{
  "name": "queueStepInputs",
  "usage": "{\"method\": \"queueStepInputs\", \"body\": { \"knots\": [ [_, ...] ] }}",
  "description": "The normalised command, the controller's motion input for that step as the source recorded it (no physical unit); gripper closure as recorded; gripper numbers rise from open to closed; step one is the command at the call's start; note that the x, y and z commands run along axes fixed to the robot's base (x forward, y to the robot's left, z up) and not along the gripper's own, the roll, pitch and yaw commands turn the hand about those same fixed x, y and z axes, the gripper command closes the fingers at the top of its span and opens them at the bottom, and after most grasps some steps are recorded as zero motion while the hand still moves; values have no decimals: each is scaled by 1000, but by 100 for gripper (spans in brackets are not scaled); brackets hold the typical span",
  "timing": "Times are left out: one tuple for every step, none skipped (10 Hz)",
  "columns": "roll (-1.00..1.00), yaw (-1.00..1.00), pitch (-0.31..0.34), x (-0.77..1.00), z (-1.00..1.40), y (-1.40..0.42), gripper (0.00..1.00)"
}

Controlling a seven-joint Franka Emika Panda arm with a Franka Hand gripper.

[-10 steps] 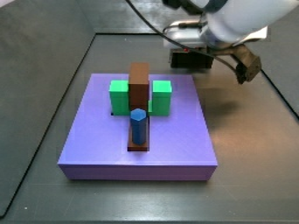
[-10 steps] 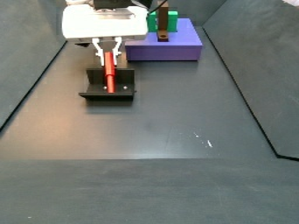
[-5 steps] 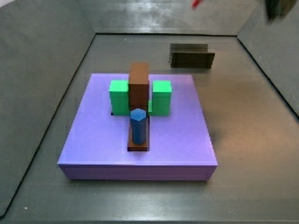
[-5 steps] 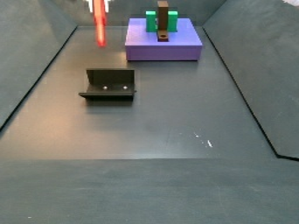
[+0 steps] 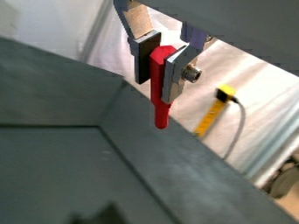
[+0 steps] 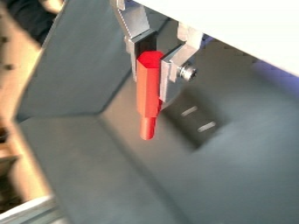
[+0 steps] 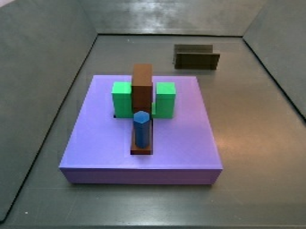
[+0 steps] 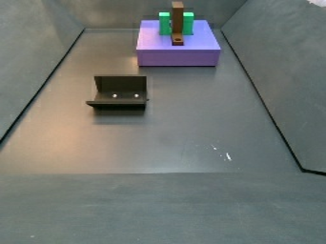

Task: Pick up the red object. Move up. Place the red object on the fixture. Regrasp the red object. Move to above the board. Insert the red object.
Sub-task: Move to above the board.

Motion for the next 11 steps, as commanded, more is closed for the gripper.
{"method": "queueStepInputs", "body": {
  "knots": [
    [-1000, -169, -47, -1156, 281, -1400, 100],
    [-1000, -166, -41, -1172, 253, -1400, 100],
    [-1000, -169, -35, -1168, 261, -1400, 100],
    [-1000, -166, -20, -750, 154, -872, 100],
    [-1000, -163, -2, -447, 73, -505, 100],
    [-1000, -163, 13, -257, 60, -288, 100],
    [-1000, -155, 7, -165, 28, -152, 100],
    [-1000, -148, 2, -120, 11, -61, 100],
    [-863, -118, -4, -86, 10, -6, 100],
    [-568, -63, -13, -63, -8, 11, 100],
    [-370, -34, -15, -43, -4, 15, 100]
  ]
}}
